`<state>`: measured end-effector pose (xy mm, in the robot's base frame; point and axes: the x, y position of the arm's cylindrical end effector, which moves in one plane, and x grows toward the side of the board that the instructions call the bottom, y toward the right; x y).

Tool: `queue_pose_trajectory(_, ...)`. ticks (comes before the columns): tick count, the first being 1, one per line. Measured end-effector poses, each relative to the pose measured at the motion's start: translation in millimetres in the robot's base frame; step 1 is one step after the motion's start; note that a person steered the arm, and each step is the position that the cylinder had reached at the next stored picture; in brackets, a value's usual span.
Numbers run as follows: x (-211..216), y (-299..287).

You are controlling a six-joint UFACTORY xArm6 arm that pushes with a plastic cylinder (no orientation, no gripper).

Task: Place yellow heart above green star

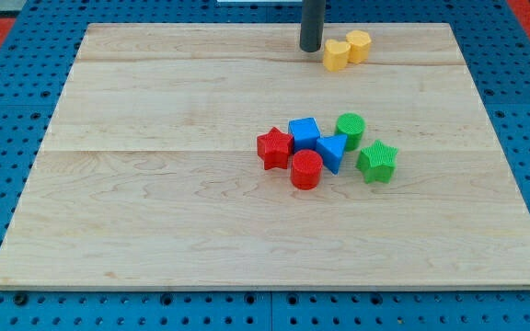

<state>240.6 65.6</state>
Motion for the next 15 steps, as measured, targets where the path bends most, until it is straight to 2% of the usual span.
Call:
queue_pose_trajectory(1,31.5,29.8)
queue_pose_trajectory(2,43.2,53.6)
queue_pose_trajectory(3,22.1,17.0)
queue_pose_trajectory(4,26.5,42.7)
queue_pose_trajectory(5,55.2,88.8)
queue_pose_trajectory(7,28.7,117.6)
queue_pose_trajectory(8,46.0,158.5)
queue_pose_trajectory(9,71.0,170.2)
queue_pose_trajectory(12,69.9,103.6)
queue_pose_trajectory(15,144.5,118.3)
